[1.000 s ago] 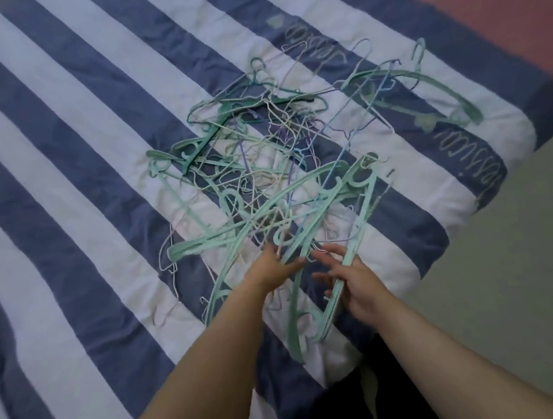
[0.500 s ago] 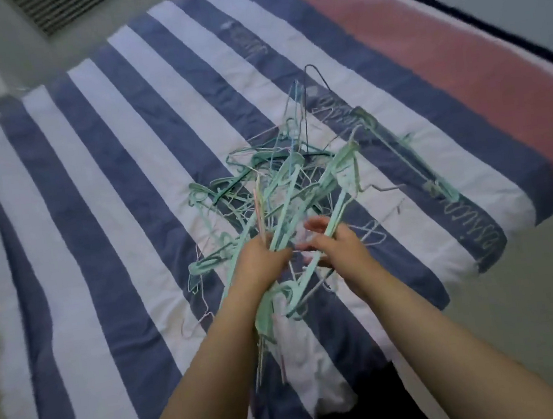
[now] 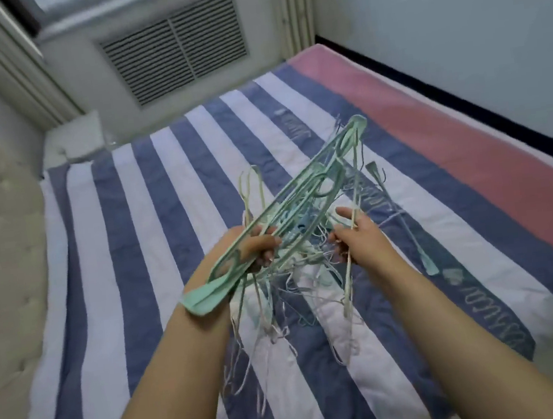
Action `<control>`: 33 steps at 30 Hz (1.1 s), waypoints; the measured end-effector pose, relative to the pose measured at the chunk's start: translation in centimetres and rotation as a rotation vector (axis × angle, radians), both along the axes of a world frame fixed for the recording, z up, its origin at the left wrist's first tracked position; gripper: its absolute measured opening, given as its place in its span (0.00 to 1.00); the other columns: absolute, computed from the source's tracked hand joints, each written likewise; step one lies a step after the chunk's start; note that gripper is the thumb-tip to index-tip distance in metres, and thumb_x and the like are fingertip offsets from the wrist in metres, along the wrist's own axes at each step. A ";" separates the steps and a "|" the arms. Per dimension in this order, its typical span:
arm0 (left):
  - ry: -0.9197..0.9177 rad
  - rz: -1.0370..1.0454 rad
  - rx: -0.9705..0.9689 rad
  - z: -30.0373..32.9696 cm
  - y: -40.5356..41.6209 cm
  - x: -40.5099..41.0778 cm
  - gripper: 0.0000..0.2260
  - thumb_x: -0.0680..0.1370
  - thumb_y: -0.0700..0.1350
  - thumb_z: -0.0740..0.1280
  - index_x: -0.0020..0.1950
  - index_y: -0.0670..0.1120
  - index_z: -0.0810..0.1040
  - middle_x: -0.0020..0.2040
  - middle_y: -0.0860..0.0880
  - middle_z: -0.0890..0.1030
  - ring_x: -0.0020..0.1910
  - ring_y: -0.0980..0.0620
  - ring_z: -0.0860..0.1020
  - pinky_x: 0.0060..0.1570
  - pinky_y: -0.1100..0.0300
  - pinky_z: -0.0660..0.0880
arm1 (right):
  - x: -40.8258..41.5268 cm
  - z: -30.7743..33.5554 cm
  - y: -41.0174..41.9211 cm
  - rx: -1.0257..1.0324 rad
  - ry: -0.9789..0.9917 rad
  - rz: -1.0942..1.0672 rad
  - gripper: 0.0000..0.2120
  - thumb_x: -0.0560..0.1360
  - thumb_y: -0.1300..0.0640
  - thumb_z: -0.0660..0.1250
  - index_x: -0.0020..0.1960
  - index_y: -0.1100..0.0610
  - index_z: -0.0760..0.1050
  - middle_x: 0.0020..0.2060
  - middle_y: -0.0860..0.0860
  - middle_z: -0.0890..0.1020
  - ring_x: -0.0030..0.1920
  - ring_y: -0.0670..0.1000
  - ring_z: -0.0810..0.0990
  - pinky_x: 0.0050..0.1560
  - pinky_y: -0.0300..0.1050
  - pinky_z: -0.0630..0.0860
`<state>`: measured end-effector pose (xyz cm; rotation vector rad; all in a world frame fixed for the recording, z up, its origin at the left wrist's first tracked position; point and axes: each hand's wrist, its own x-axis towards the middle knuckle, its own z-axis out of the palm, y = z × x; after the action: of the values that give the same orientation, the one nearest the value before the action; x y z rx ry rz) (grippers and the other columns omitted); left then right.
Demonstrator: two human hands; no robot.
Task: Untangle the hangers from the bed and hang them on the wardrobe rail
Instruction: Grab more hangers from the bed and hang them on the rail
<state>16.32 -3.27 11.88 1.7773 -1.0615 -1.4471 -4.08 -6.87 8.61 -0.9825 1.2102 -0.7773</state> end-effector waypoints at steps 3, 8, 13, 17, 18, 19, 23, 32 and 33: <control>0.104 0.066 -0.084 3.1 -0.8 0.2 0.02 0.76 0.35 0.67 0.44 0.40 0.74 0.21 0.51 0.71 0.16 0.58 0.65 0.17 0.70 0.61 | 0.6 1.7 -0.7 -0.065 -0.064 -0.015 0.16 0.82 0.60 0.56 0.68 0.49 0.64 0.46 0.54 0.77 0.32 0.50 0.77 0.29 0.40 0.75; 0.044 0.119 0.054 0.2 0.0 1.3 0.08 0.78 0.43 0.67 0.41 0.40 0.76 0.23 0.50 0.72 0.20 0.56 0.70 0.21 0.67 0.67 | 1.9 2.0 -3.2 -0.116 0.049 0.000 0.15 0.81 0.56 0.58 0.67 0.51 0.64 0.50 0.56 0.79 0.27 0.49 0.74 0.29 0.43 0.73; 0.069 0.239 0.365 -8.2 1.3 0.2 0.08 0.75 0.43 0.71 0.39 0.43 0.76 0.26 0.47 0.72 0.21 0.54 0.66 0.23 0.66 0.63 | 2.0 -1.5 -5.6 -0.030 0.235 -0.044 0.07 0.78 0.55 0.60 0.41 0.51 0.67 0.34 0.53 0.72 0.30 0.52 0.68 0.30 0.41 0.63; 0.081 0.363 0.443 -12.0 2.8 -0.7 0.05 0.78 0.43 0.67 0.46 0.41 0.77 0.24 0.50 0.76 0.18 0.57 0.59 0.20 0.69 0.58 | 1.6 -5.5 -5.3 0.130 0.291 -0.003 0.09 0.81 0.56 0.56 0.42 0.54 0.67 0.32 0.54 0.69 0.28 0.52 0.67 0.26 0.40 0.61; 0.075 0.388 0.423 -12.8 3.2 -0.8 0.08 0.78 0.46 0.68 0.48 0.41 0.77 0.28 0.50 0.80 0.20 0.56 0.60 0.21 0.68 0.59 | 1.8 -6.5 -5.0 0.189 0.287 0.021 0.06 0.81 0.57 0.55 0.48 0.54 0.69 0.36 0.55 0.72 0.29 0.52 0.70 0.25 0.39 0.64; 0.069 0.403 0.398 -13.1 3.5 -0.9 0.09 0.78 0.48 0.69 0.48 0.42 0.77 0.32 0.50 0.82 0.21 0.55 0.60 0.22 0.67 0.60 | 2.0 -7.5 -4.5 0.257 0.270 0.038 0.06 0.81 0.59 0.54 0.53 0.54 0.69 0.39 0.55 0.73 0.31 0.52 0.72 0.25 0.39 0.66; 0.069 0.385 0.342 -13.9 3.9 -1.6 0.11 0.78 0.50 0.68 0.44 0.43 0.74 0.31 0.52 0.81 0.22 0.55 0.60 0.22 0.66 0.59 | 3.2 -10.8 -2.8 0.409 0.123 0.110 0.05 0.82 0.59 0.55 0.53 0.54 0.69 0.50 0.56 0.73 0.38 0.51 0.75 0.33 0.46 0.76; 0.228 0.248 0.308 -11.6 5.2 -1.8 0.05 0.80 0.40 0.64 0.53 0.44 0.78 0.30 0.50 0.73 0.23 0.57 0.61 0.23 0.65 0.57 | 3.4 -12.9 -2.8 0.499 0.071 0.096 0.07 0.81 0.59 0.60 0.56 0.60 0.66 0.52 0.58 0.73 0.41 0.52 0.76 0.43 0.49 0.78; 0.223 0.274 0.288 -11.3 5.2 -1.7 0.05 0.80 0.41 0.63 0.53 0.43 0.78 0.29 0.50 0.71 0.23 0.57 0.60 0.24 0.65 0.56 | 3.3 -12.7 -2.9 0.530 0.072 0.006 0.06 0.81 0.62 0.56 0.58 0.60 0.65 0.50 0.58 0.72 0.37 0.52 0.77 0.38 0.49 0.78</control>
<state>14.61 1.93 0.55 1.8168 -0.4938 -1.6372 -0.80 -9.75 -4.05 -0.5786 1.3801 -0.3823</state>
